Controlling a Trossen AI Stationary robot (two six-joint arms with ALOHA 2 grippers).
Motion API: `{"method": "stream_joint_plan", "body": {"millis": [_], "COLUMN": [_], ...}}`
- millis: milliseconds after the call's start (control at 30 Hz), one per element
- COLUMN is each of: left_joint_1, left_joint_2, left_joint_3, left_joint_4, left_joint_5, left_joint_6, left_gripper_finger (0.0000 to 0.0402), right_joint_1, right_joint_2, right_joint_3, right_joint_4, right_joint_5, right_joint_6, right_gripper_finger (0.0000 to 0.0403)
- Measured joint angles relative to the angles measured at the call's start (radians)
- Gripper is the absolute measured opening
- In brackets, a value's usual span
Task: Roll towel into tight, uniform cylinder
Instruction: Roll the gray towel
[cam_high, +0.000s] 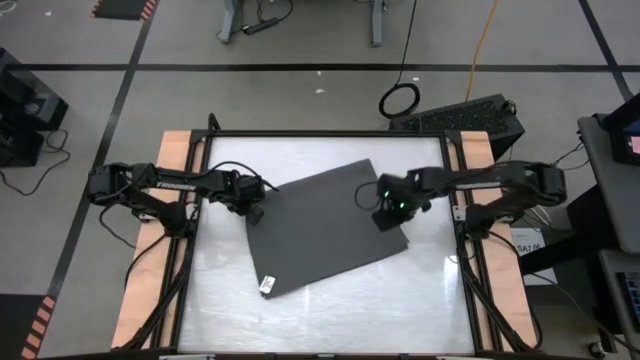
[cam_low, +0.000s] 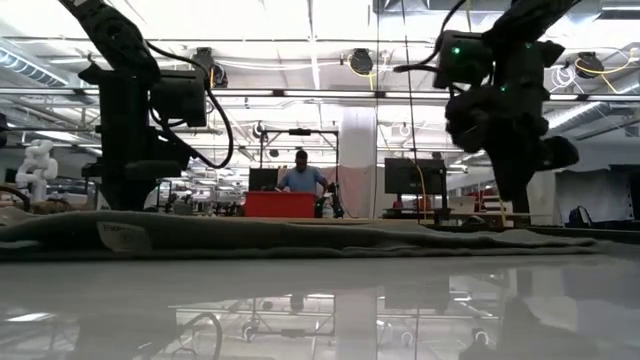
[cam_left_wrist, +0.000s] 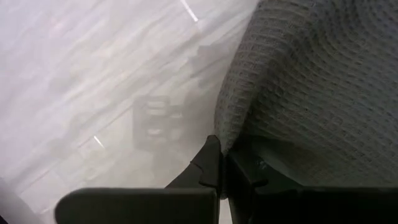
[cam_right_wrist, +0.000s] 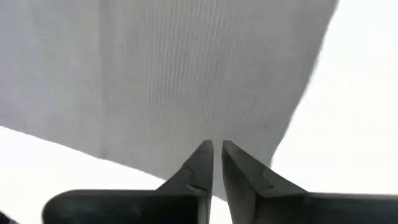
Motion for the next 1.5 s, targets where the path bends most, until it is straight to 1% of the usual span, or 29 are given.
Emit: {"method": "stream_joint_plan", "body": {"millis": [100, 167, 233, 333, 400, 467, 533, 633, 733, 800, 900, 1067, 1200, 1267, 1300, 1433, 1500], "left_joint_1": [0.0, 0.0, 0.0, 0.0, 0.0, 0.0, 0.0, 0.0, 0.0, 0.0, 0.0, 0.0, 0.0, 0.0, 0.0, 0.0, 0.0], "left_joint_2": [0.0, 0.0, 0.0, 0.0, 0.0, 0.0, 0.0, 0.0, 0.0, 0.0, 0.0, -0.001, -0.001, -0.001, -0.001, -0.001, -0.001], "left_joint_3": [0.0, 0.0, 0.0, 0.0, 0.001, 0.001, 0.001, 0.001, 0.002, 0.002, 0.002, 0.002, 0.002, 0.002, 0.002, 0.002, 0.002], "left_joint_4": [0.002, 0.015, 0.022, 0.024, 0.022, 0.02, 0.02, 0.02, 0.02, 0.02, 0.02, 0.02, 0.017, 0.015, 0.014, 0.014, 0.014], "left_joint_5": [0.005, 0.017, 0.02, 0.022, 0.022, 0.025, 0.031, 0.036, 0.036, 0.038, 0.039, 0.047, 0.053, 0.061, 0.063, 0.066, 0.066], "left_joint_6": [0.026, 0.075, 0.132, 0.203, 0.208, 0.204, 0.201, 0.202, 0.201, 0.198, 0.176, 0.175, 0.174, 0.174, 0.174, 0.174, 0.174], "left_gripper_finger": [0.0011, 0.0011, 0.0011, 0.0011, 0.0011, 0.0011, 0.0011, 0.0011, 0.0011, 0.0011, 0.0011, 0.0011, 0.0011, 0.0011, 0.0011, 0.0011, 0.0011], "right_joint_1": [-0.096, -0.17, -0.255, -0.388, -0.469, -0.533, -0.573, -0.598, -0.615, -0.615, -0.604, -0.584, -0.578, -0.58, -0.586, -0.61, -0.61], "right_joint_2": [-0.058, -0.065, -0.051, 0.009, 0.063, 0.125, 0.19, 0.29, 0.397, 0.454, 0.521, 0.56, 0.57, 0.565, 0.564, 0.565, 0.565], "right_joint_3": [0.004, 0.004, 0.005, 0.006, 0.009, 0.04, 0.096, 0.206, 0.329, 0.403, 0.474, 0.5, 0.499, 0.499, 0.499, 0.499, 0.499], "right_joint_4": [0.047, 0.098, 0.193, 0.324, 0.383, 0.399, 0.401, 0.376, 0.277, 0.202, 0.112, 0.108, 0.127, 0.14, 0.148, 0.148, 0.127], "right_joint_5": [0.0, -0.004, -0.029, -0.065, -0.083, -0.105, -0.108, -0.101, -0.092, -0.073, -0.074, -0.072, -0.018, 0.001, -0.001, -0.063, -0.071], "right_joint_6": [-0.045, -0.084, -0.123, -0.133, -0.12, -0.136, -0.191, -0.287, -0.367, -0.421, -0.489, -0.577, -0.779, -0.827, -0.836, -0.859, -0.877], "right_gripper_finger": [0.0049, 0.0065, 0.0082, 0.0107, 0.0122, 0.0135, 0.0149, 0.0169, 0.0184, 0.0188, 0.0188, 0.0171, 0.0154, 0.0151, 0.0151, 0.0161, 0.0167]}}
